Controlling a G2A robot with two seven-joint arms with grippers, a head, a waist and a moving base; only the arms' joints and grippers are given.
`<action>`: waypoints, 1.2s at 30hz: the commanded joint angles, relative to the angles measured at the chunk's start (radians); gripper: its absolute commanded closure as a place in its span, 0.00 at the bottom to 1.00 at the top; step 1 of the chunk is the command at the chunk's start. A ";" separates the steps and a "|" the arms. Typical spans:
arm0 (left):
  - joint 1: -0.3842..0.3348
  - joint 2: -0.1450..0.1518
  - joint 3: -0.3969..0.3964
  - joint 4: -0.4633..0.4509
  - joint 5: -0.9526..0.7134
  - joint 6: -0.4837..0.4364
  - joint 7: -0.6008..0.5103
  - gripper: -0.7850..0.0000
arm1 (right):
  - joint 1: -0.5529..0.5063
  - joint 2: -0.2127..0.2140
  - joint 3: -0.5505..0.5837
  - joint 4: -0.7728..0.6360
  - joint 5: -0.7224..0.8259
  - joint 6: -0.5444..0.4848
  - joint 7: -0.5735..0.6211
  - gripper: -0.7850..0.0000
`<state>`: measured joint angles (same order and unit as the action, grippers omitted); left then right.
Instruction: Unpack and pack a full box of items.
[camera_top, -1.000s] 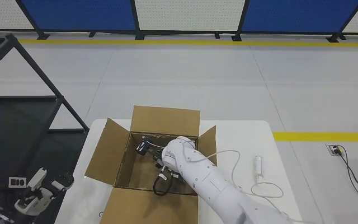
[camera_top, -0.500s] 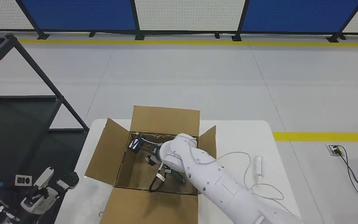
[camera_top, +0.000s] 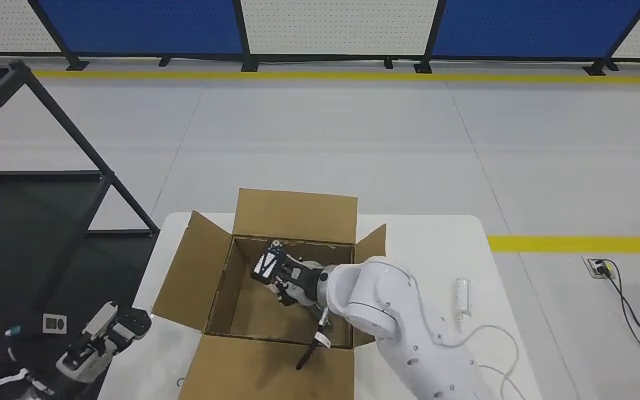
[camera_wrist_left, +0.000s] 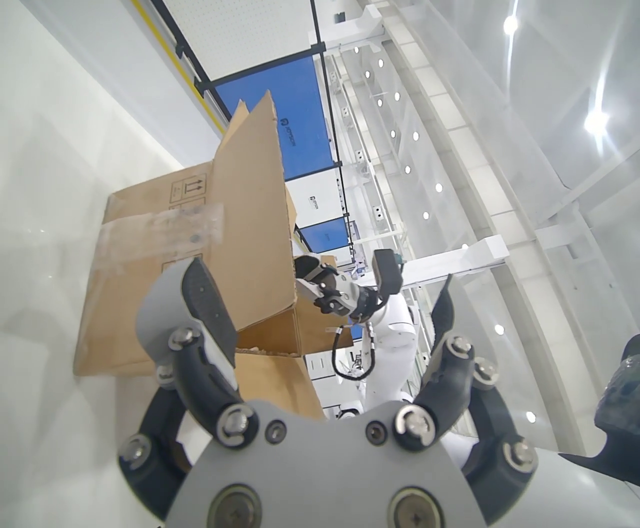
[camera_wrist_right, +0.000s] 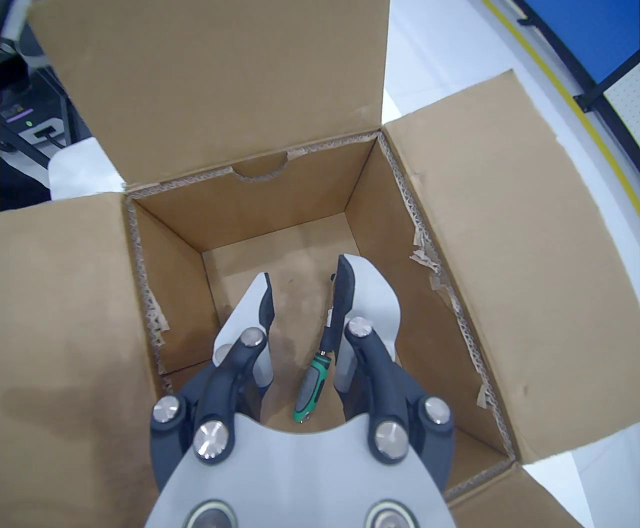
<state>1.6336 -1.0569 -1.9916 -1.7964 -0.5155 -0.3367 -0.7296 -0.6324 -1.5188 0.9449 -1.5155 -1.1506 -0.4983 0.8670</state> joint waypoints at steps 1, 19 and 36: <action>-0.003 0.000 0.009 -0.005 0.009 0.002 -0.003 0.00 | -0.043 0.012 0.038 -0.071 -0.004 -0.012 -0.002 0.65; -0.034 0.003 0.072 -0.056 0.089 -0.007 -0.037 0.00 | -0.320 0.082 0.289 -0.468 -0.001 -0.059 -0.107 0.00; -0.018 0.002 0.055 -0.047 0.128 -0.024 0.020 0.00 | -0.567 0.124 0.525 -0.692 -0.111 0.148 -0.075 0.00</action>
<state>1.6176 -1.0546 -1.9384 -1.8463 -0.3927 -0.3605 -0.7158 -1.1851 -1.3965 1.4571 -2.1971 -1.2567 -0.3671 0.7860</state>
